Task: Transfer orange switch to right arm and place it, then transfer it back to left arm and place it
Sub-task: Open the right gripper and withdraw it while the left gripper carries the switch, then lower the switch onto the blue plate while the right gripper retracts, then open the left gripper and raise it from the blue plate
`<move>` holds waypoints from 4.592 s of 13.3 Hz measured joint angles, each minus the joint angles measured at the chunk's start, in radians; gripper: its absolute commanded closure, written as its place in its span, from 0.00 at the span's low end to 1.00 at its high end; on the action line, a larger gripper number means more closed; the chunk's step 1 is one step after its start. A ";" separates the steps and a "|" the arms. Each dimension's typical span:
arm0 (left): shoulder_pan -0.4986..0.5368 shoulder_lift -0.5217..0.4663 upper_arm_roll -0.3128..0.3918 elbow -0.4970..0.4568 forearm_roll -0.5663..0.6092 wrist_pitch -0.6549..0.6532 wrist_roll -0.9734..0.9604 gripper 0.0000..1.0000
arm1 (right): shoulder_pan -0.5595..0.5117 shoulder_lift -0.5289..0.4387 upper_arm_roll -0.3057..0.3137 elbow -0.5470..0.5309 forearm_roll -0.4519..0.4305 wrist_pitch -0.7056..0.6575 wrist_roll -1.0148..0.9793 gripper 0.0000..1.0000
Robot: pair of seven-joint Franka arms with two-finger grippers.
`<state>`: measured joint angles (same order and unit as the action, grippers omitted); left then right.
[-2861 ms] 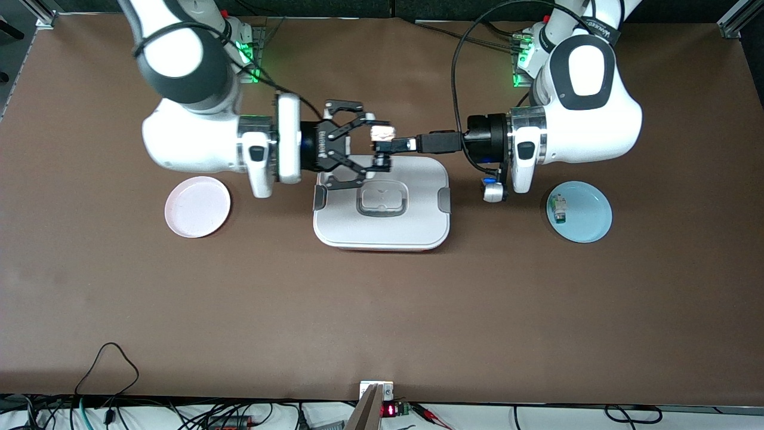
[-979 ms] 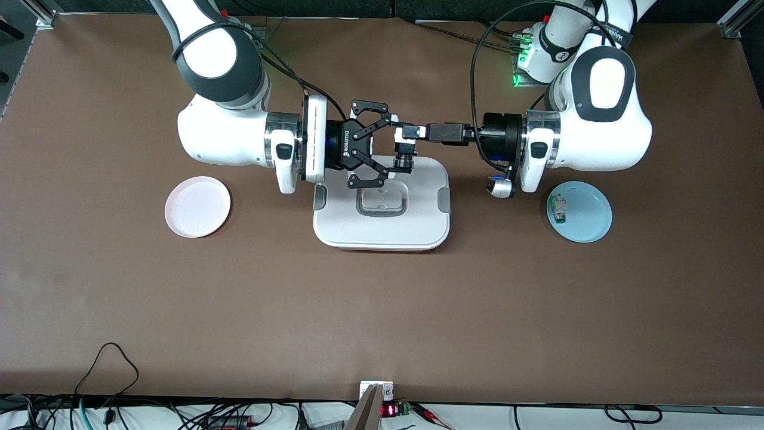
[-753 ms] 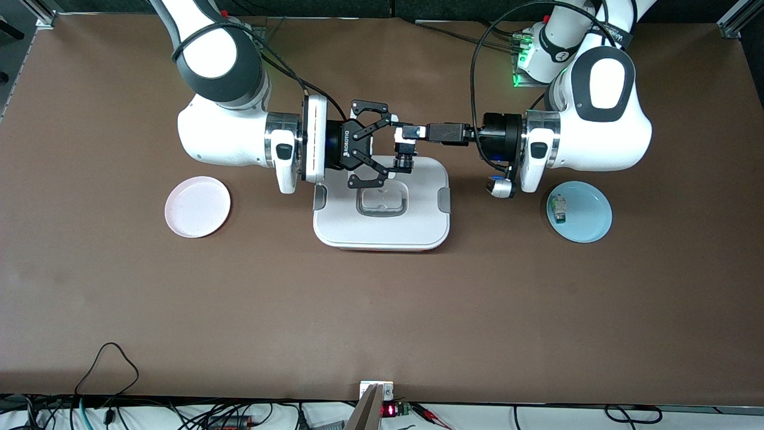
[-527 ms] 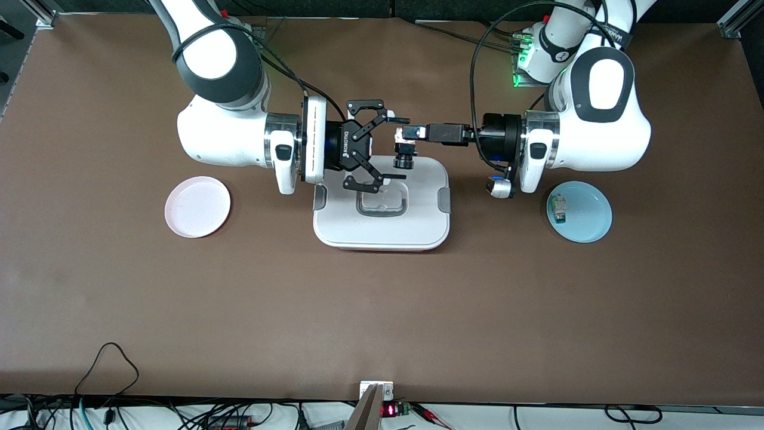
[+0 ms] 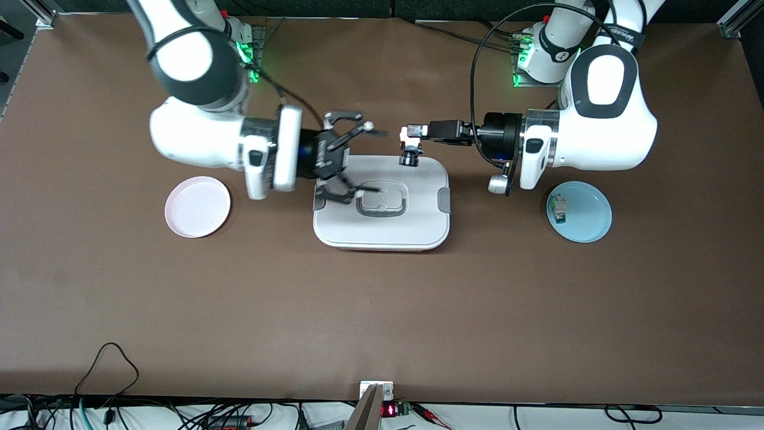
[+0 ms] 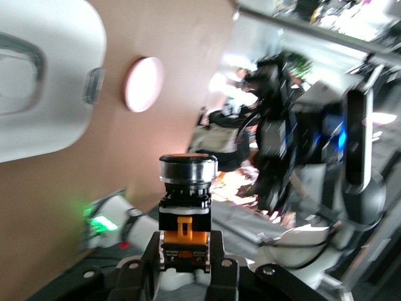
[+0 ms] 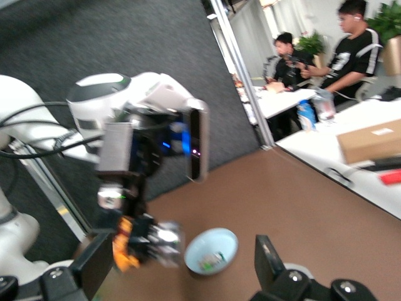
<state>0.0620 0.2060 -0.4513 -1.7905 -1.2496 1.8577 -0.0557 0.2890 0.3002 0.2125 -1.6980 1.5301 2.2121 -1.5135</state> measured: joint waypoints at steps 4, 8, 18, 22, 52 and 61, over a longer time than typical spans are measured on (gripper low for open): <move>0.048 -0.001 0.005 0.022 0.347 -0.175 0.259 0.99 | -0.142 -0.059 -0.003 -0.103 -0.109 -0.086 0.000 0.00; 0.098 0.008 0.009 0.021 0.722 -0.281 0.622 1.00 | -0.309 -0.072 -0.005 -0.172 -0.314 -0.224 0.003 0.00; 0.149 0.075 0.010 -0.035 1.334 -0.182 1.215 1.00 | -0.500 -0.166 -0.008 -0.173 -0.865 -0.387 0.755 0.00; 0.289 0.089 0.018 -0.165 1.389 0.059 1.441 1.00 | -0.478 -0.170 -0.007 -0.167 -1.072 -0.387 1.084 0.00; 0.490 0.264 0.062 -0.329 1.527 0.532 1.528 0.00 | -0.309 -0.293 -0.299 -0.050 -1.603 -0.508 1.525 0.00; 0.488 0.194 -0.011 -0.209 1.527 0.313 1.368 0.00 | -0.308 -0.337 -0.297 -0.086 -1.605 -0.496 1.504 0.00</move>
<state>0.5502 0.4002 -0.4621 -1.9999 0.2771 2.1712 1.3122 -0.0192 -0.0366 -0.0847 -1.7838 -0.0750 1.7157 -0.0099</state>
